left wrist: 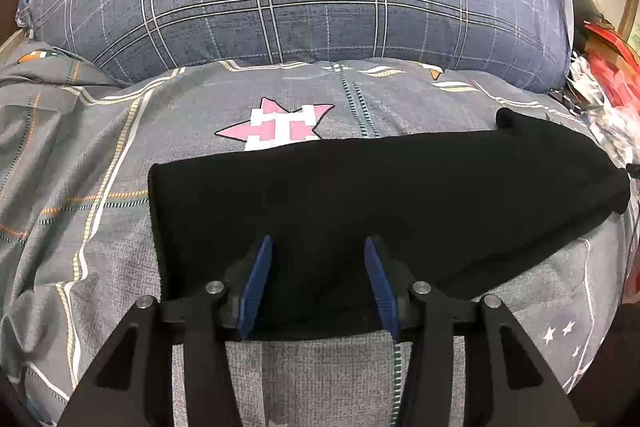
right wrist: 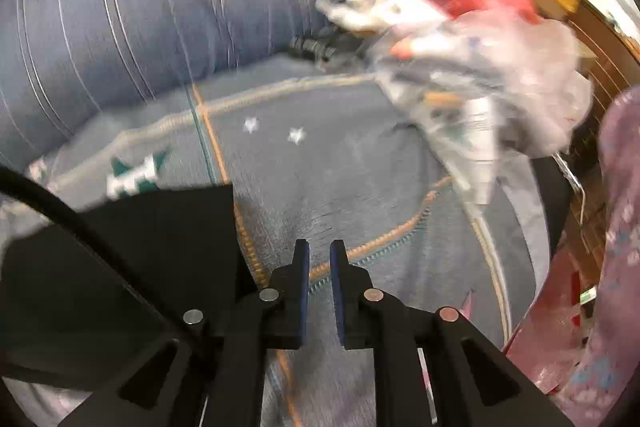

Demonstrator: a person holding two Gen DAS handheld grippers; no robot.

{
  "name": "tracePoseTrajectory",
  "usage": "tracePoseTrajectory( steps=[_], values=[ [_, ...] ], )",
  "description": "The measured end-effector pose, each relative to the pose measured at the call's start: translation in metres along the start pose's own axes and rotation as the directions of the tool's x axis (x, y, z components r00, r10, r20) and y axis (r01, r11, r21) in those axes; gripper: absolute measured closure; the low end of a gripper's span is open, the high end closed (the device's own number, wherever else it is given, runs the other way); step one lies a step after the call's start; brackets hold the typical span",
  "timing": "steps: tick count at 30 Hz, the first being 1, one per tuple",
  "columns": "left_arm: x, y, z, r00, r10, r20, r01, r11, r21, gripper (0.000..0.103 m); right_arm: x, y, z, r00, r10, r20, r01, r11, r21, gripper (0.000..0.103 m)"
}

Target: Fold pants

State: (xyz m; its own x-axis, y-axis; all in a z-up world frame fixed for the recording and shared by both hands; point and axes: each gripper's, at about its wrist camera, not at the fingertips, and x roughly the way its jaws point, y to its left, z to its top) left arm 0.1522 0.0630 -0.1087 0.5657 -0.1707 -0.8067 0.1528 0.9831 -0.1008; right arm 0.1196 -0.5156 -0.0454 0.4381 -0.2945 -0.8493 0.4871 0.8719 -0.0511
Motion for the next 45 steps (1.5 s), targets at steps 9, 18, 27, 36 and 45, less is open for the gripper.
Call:
tracePoseTrajectory(
  steps=[9,18,27,36,45],
  values=[
    [0.000,-0.001,0.001,1.000,0.008,-0.008,-0.008,1.000,-0.016,0.051,-0.003,-0.039,-0.041,0.715,0.694,-0.086,-0.579,0.657,0.484,0.041],
    [-0.001,0.001,0.001,1.000,-0.008,0.002,0.008,0.999,-0.040,0.051,0.049,-0.035,-0.061,0.706,0.704,-0.070,-0.392,0.471,0.790,0.029],
    [-0.002,0.002,-0.003,0.999,-0.041,0.026,0.042,0.998,-0.038,0.045,0.014,-0.024,-0.034,0.804,0.594,-0.022,-0.442,0.621,0.648,0.092],
    [-0.001,-0.005,-0.008,0.999,-0.013,0.052,0.013,1.000,-0.014,0.042,-0.023,-0.018,-0.030,0.754,0.641,0.145,-0.637,0.658,0.401,0.093],
    [0.002,-0.015,-0.008,0.998,0.025,0.052,-0.026,0.999,0.022,0.025,0.022,-0.069,-0.094,0.930,0.368,-0.003,-0.324,0.822,0.467,0.066]
  ],
)
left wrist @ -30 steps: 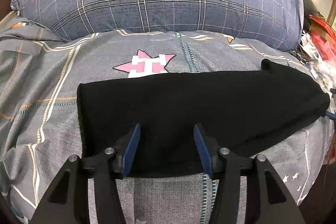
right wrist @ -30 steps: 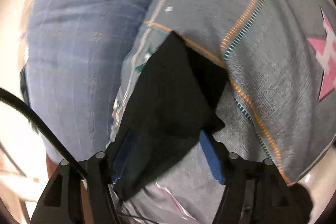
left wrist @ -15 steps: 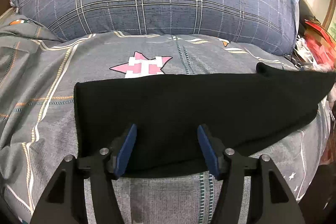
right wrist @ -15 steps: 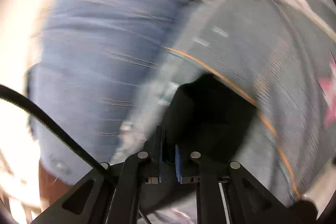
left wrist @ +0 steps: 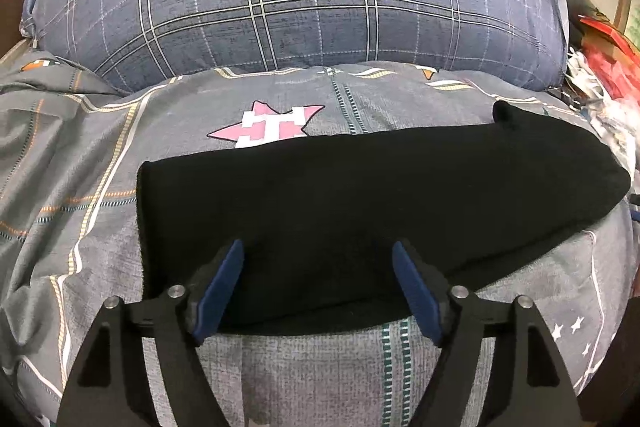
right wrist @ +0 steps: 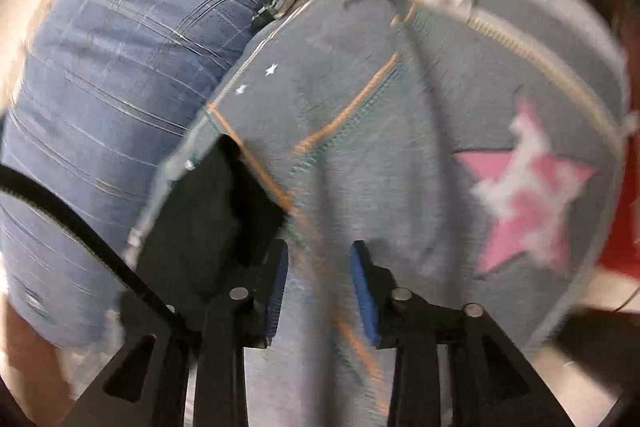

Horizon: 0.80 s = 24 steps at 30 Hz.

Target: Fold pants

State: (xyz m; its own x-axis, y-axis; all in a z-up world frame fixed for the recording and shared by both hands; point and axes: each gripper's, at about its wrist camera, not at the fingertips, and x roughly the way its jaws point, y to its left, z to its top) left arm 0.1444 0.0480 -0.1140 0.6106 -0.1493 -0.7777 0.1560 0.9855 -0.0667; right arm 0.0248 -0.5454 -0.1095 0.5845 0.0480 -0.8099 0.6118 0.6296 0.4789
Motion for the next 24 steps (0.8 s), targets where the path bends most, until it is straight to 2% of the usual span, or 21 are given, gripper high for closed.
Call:
tracePoseTrajectory(
  steps=[2,4,6,8,12,16,19,20,22,24],
  values=[
    [0.001,-0.002,0.001,1.000,-0.004,0.007,0.004,1.000,-0.009,0.020,-0.019,0.010,-0.007,0.999,-0.016,0.049,0.019,0.998,-0.061,0.066],
    [0.003,-0.002,0.001,1.000,0.000,0.013,0.000,1.000,-0.014,0.020,-0.044,0.021,-0.016,0.995,0.010,0.100,0.000,0.995,-0.099,0.064],
    [0.002,-0.002,0.003,1.000,0.001,0.011,-0.001,1.000,-0.031,0.020,-0.064,0.035,-0.028,0.988,0.048,0.145,-0.029,0.991,-0.130,0.054],
    [-0.004,0.000,0.006,1.000,-0.010,0.012,0.011,0.998,-0.062,0.021,-0.065,0.060,-0.027,0.984,0.077,0.160,-0.051,0.985,-0.163,0.049],
    [-0.038,0.008,0.004,0.995,-0.064,0.072,0.073,0.989,-0.130,0.021,-0.041,0.105,-0.044,0.987,0.144,0.072,-0.122,0.961,-0.248,0.049],
    [-0.063,0.028,-0.006,0.993,-0.058,0.100,0.074,0.983,-0.168,0.021,0.008,0.137,-0.065,0.976,0.201,-0.085,-0.216,0.944,-0.248,0.049],
    [-0.072,0.063,-0.018,0.995,-0.048,0.088,0.070,0.961,-0.267,0.021,0.042,0.131,-0.072,0.978,0.140,-0.152,-0.172,0.960,-0.222,0.050],
    [-0.074,0.070,-0.022,0.995,-0.045,0.085,0.068,0.954,-0.291,0.021,0.044,0.124,-0.072,0.978,0.144,-0.148,-0.174,0.961,-0.213,0.054],
    [-0.076,0.094,-0.032,0.997,-0.034,0.075,0.060,0.927,-0.369,0.021,0.039,0.116,-0.070,0.977,0.165,-0.134,-0.190,0.961,-0.202,0.055],
    [-0.080,0.111,-0.040,0.996,-0.038,0.080,0.069,0.901,-0.429,0.021,0.027,0.121,-0.075,0.992,0.085,-0.098,-0.108,0.960,-0.260,0.049]
  ],
)
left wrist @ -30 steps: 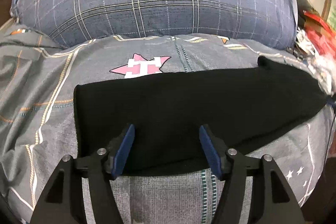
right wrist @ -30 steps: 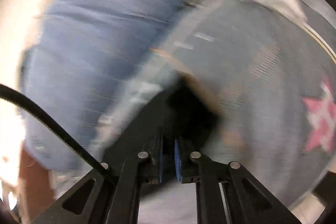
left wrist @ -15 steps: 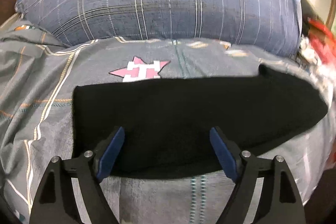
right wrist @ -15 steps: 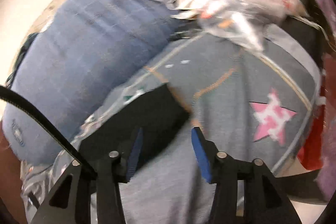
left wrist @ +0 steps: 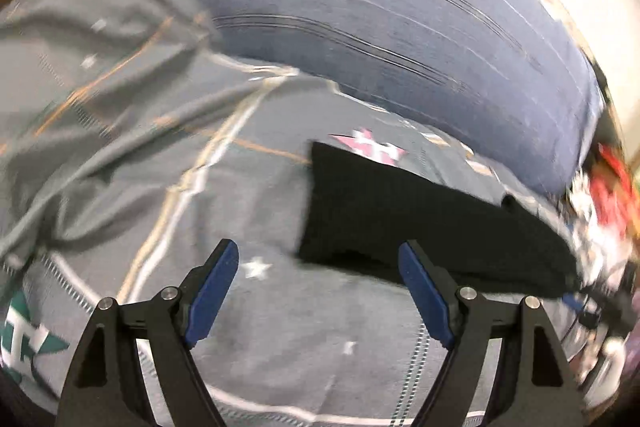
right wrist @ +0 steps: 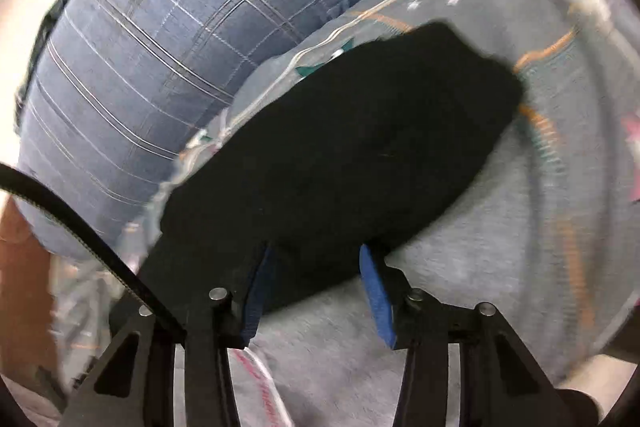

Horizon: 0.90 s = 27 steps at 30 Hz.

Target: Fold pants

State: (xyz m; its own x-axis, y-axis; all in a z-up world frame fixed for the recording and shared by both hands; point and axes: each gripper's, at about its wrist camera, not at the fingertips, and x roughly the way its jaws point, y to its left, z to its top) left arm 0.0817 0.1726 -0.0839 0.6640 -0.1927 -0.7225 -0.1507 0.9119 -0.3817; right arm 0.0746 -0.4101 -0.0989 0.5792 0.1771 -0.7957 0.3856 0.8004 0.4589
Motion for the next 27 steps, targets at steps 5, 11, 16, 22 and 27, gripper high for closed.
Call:
tracePoseTrajectory(
  steps=[5,11,16,22,27],
  values=[
    [-0.027,0.028,-0.007,0.999,0.009,0.036,-0.006,0.996,-0.085,0.021,-0.025,0.030,-0.005,0.998,-0.032,0.053,0.039,0.990,-0.138,0.049],
    [-0.037,0.073,-0.025,0.999,0.029,0.031,-0.022,0.979,-0.200,0.021,-0.021,0.100,-0.023,0.995,0.098,-0.008,-0.097,0.957,-0.275,0.049],
    [-0.031,0.091,-0.034,1.000,-0.009,-0.007,0.007,0.973,-0.229,0.039,0.007,0.175,-0.052,0.980,0.143,-0.136,-0.187,0.893,-0.410,0.049],
    [-0.031,0.088,-0.038,0.999,-0.041,0.008,0.042,0.980,-0.195,0.045,0.045,0.244,-0.094,0.955,0.110,-0.275,-0.242,0.826,-0.509,0.049],
    [-0.020,0.083,-0.034,0.997,-0.073,-0.001,0.072,0.982,-0.175,0.045,0.071,0.307,-0.122,0.935,0.060,-0.350,-0.272,0.755,-0.597,0.047]
  ],
)
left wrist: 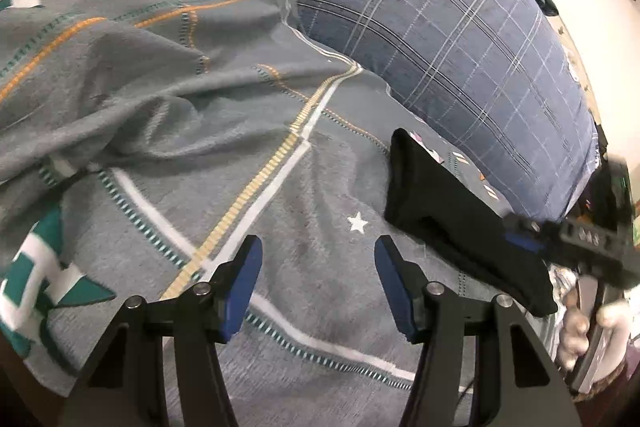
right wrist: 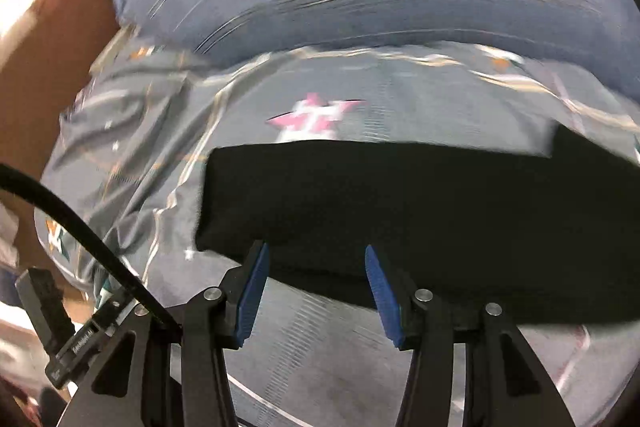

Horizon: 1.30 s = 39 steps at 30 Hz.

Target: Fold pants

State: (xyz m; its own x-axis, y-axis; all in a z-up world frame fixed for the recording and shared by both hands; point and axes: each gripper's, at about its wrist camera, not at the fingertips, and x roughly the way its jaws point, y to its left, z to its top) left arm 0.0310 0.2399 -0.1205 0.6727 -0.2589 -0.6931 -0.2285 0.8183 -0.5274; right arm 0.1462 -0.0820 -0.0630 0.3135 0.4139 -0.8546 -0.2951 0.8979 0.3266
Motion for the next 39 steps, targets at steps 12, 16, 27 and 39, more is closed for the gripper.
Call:
tracePoseTrajectory(
  steps=[12,16,27,39],
  values=[
    [0.005,0.010,-0.009,0.999,-0.039,-0.016,0.039,0.999,-0.016,0.045,0.130,0.126,0.052,0.930,-0.346,-0.126,0.279,0.885,-0.373,0.034],
    [-0.002,0.020,-0.005,0.999,-0.032,0.003,0.032,0.999,-0.035,0.045,0.139,0.134,0.048,0.907,-0.409,-0.102,0.324,0.830,-0.454,0.058],
    [0.023,-0.023,0.020,0.995,-0.084,-0.055,0.087,0.994,0.061,0.045,0.107,0.105,0.056,0.958,-0.267,-0.105,0.218,0.915,-0.339,0.092],
    [0.076,-0.117,0.029,0.964,-0.203,-0.173,0.233,0.956,0.176,0.098,0.059,0.073,0.059,0.991,-0.116,-0.060,0.101,0.974,-0.204,0.092]
  ],
)
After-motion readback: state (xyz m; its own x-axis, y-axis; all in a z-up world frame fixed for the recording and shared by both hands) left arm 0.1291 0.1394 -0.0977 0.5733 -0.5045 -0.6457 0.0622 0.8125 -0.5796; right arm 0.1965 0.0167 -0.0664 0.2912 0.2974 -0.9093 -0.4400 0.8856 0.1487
